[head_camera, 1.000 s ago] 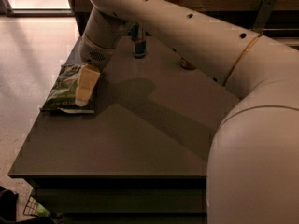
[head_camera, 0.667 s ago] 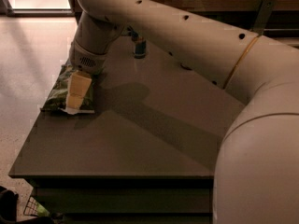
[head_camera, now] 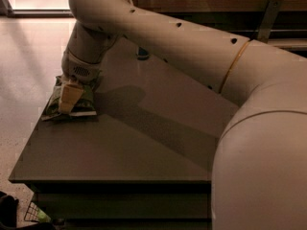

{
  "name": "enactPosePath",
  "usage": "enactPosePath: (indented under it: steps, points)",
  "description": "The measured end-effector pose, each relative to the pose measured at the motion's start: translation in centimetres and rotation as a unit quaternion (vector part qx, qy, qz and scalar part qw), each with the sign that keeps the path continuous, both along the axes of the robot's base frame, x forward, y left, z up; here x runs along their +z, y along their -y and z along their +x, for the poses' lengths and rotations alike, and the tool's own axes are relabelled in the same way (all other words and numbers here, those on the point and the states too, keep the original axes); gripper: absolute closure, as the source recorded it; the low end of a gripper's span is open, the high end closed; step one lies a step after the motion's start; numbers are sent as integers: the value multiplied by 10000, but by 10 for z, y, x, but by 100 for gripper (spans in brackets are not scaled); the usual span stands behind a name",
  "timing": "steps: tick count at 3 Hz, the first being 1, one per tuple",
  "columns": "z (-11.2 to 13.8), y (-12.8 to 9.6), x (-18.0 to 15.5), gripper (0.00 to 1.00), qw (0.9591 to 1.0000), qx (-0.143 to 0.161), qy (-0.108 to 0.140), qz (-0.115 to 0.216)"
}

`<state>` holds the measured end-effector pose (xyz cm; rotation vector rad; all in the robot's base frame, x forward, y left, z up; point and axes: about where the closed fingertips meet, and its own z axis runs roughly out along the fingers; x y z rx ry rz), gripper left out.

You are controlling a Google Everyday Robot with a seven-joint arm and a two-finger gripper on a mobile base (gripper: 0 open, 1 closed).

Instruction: Pick green jalapeno chip bag

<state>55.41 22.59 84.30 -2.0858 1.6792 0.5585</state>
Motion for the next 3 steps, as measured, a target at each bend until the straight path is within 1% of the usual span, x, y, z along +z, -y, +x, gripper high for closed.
enactPosePath:
  steps: [2, 3]
  points:
    - [-1, -2, -1, 94, 10000, 21, -13, -9]
    - [-1, -2, 0, 100, 10000, 22, -13, -9]
